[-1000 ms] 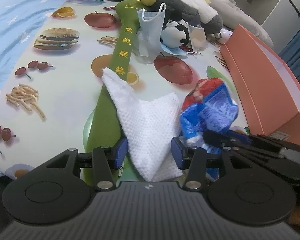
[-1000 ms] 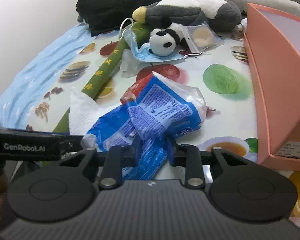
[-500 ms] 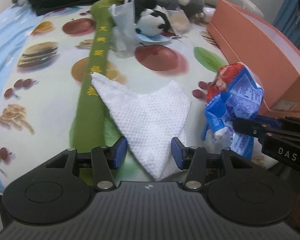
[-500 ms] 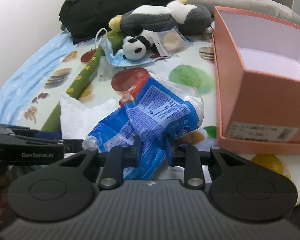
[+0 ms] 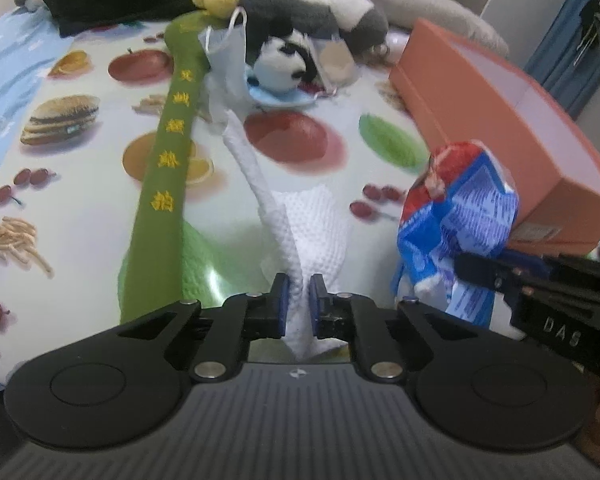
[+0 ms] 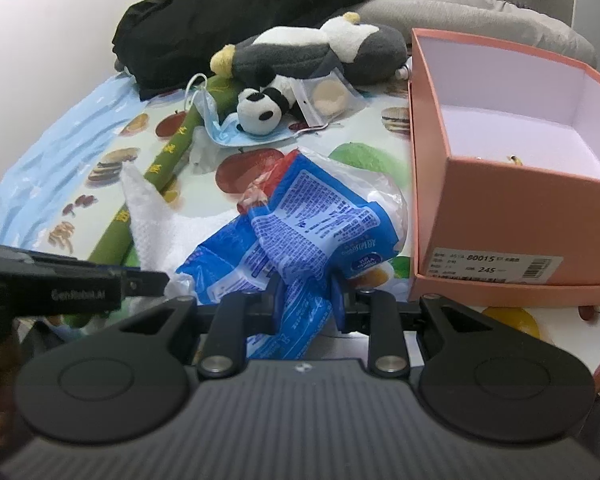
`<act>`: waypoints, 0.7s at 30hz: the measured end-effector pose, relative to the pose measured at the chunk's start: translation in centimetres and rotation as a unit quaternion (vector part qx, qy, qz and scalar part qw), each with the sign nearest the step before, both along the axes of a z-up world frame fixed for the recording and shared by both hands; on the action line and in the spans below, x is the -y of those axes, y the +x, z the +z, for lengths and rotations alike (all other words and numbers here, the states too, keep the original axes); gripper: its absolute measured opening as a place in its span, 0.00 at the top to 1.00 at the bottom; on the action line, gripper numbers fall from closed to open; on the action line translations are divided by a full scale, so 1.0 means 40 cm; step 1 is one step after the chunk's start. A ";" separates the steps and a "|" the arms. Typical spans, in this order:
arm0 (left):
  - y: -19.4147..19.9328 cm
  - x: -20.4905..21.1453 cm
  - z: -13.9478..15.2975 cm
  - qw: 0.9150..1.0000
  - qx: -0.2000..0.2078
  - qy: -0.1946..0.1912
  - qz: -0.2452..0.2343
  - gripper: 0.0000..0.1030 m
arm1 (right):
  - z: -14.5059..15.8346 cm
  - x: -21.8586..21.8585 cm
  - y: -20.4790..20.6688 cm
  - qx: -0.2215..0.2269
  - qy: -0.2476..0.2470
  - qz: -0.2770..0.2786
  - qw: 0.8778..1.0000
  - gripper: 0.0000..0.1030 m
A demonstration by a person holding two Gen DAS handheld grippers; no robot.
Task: Organize soft objects
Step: 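Lift and carry the white cloth over the box with the left tool while the right carries the blue bag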
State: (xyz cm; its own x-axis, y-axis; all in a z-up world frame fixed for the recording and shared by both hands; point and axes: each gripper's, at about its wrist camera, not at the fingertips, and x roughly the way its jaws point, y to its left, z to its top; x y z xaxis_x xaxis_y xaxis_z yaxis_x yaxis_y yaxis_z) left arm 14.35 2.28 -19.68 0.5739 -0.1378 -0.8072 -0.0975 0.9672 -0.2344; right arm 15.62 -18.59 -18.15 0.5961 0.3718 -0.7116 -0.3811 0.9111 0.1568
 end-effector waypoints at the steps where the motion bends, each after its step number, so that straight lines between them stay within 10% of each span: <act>1: -0.004 -0.001 0.013 1.000 0.005 -0.003 0.000 0.87 | 0.009 0.001 -0.004 0.001 0.004 0.000 1.000 0.73; 21: -0.027 -0.015 0.260 0.994 0.107 -0.024 -0.011 0.87 | 0.229 0.049 -0.045 0.084 0.046 -0.043 0.994 0.73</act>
State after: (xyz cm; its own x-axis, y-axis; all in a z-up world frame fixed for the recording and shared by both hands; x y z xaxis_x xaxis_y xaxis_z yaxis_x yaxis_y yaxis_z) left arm 13.26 2.90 -9.28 0.7285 -0.1885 -0.6586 -0.0183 0.9557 -0.2937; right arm 13.82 -20.56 -8.99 0.7359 0.3731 -0.5650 -0.3293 0.9263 0.1829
